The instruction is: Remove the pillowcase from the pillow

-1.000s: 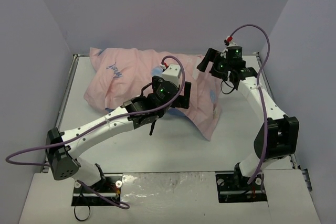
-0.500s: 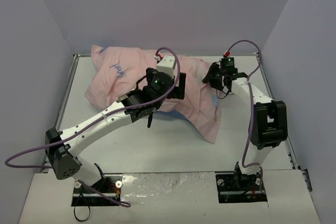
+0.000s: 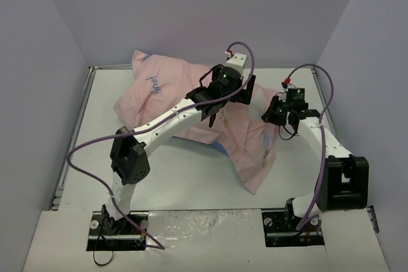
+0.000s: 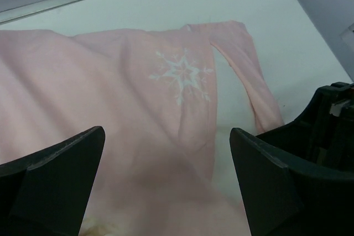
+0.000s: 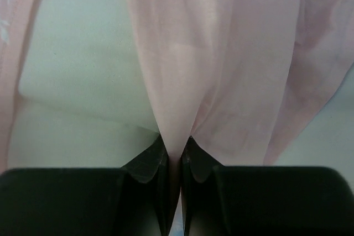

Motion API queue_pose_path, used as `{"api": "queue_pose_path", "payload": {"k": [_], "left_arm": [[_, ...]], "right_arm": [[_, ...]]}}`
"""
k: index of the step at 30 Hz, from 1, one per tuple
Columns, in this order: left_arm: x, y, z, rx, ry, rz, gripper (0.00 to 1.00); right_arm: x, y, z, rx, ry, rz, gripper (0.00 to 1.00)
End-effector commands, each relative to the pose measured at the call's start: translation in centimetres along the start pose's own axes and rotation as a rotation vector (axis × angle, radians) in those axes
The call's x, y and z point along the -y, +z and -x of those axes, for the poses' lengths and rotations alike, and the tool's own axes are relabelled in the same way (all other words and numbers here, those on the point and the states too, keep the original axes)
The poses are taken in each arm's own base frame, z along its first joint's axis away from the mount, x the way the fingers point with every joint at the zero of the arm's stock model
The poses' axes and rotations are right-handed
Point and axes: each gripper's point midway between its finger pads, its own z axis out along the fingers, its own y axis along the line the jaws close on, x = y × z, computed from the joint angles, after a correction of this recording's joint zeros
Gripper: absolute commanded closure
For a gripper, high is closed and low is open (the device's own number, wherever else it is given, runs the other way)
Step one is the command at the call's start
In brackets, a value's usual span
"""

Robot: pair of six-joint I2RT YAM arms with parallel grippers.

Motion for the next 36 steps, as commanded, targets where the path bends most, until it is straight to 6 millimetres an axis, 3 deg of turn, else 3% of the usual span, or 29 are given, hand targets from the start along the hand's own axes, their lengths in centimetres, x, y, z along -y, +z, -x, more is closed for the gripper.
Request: {"api": "queue_pose_path", "payload": {"k": [1,5,7,8,10,13,14,15,16,18,19,20,22,23,26,27,29,32,36], "left_arm": [[1.7,1.1,0.1,-0.022,0.048,-0.077,0.04],[1.2,3.2,-4.1,-0.101,0.077,-0.066,0.04],[0.7,3.0,-5.3,-0.113,0.083,-0.061,0.04],[-0.2,3.2,-7.9,-0.16,0.105,-0.045,0.03],[-0.6,2.9,-8.9,-0.166,0.112,-0.047,0.03],[-1.9,3.0,-12.3,-0.247,0.165,-0.019,0.05],[-2.2,3.0,-12.9,-0.267,0.176,-0.011,0.11],[-2.7,3.2,-14.3,-0.308,0.191,0.001,0.37],[-3.3,3.4,-15.0,-0.327,0.194,0.029,0.53],[-4.9,3.5,-17.2,-0.388,0.202,0.09,0.76],[-5.4,3.4,-17.8,-0.406,0.191,0.112,0.95],[-6.6,2.9,-19.4,-0.445,0.195,0.156,0.97],[-8.2,1.8,-20.0,-0.457,0.167,0.223,0.98],[-10.1,0.7,-22.0,-0.485,0.177,0.284,0.98],[-11.9,-1.6,-21.1,-0.424,0.078,0.322,0.98],[-12.8,-3.2,-21.8,-0.429,0.054,0.34,0.98],[-13.6,-4.5,-22.2,-0.431,0.043,0.354,0.98],[-14.3,-6.8,-22.1,-0.417,0.007,0.375,0.98],[-14.9,-9.3,-23.4,-0.395,-0.054,0.395,0.98]], "right_arm": [[-0.1,-0.5,-1.0,-0.049,-0.074,0.082,0.95],[0.4,-0.8,-0.7,-0.061,-0.082,0.153,1.0],[0.3,-0.9,-0.7,-0.067,-0.09,0.185,1.0],[0.2,-1.1,-0.7,-0.068,-0.091,0.214,1.0],[0.1,-1.1,-0.9,-0.073,-0.096,0.245,1.0],[-0.6,-1.2,-1.3,-0.084,-0.108,0.314,1.0],[-1.0,-1.3,-1.4,-0.086,-0.114,0.337,1.0],[-0.9,-1.2,-1.4,-0.087,-0.119,0.337,1.0],[-0.8,-1.2,-1.4,-0.086,-0.122,0.338,1.0],[-0.4,-0.9,-1.2,-0.084,-0.123,0.321,1.0],[-0.1,-0.8,-1.1,-0.081,-0.124,0.31,1.0],[0.7,-0.7,-0.7,-0.071,-0.109,0.271,1.0],[2.0,-0.5,-0.2,-0.053,-0.084,0.207,1.0],[3.7,-0.3,0.3,-0.03,-0.067,0.114,1.0],[7.3,-0.4,1.0,0.012,-0.01,-0.066,1.0],[8.9,-0.3,0.7,0.011,0.013,-0.135,1.0],[10.2,0.4,-0.3,-0.017,0.041,-0.181,1.0],[10.9,1.7,-1.6,-0.076,0.062,-0.186,1.0],[9.9,3.3,-3.1,-0.159,0.069,-0.09,1.0]]}}
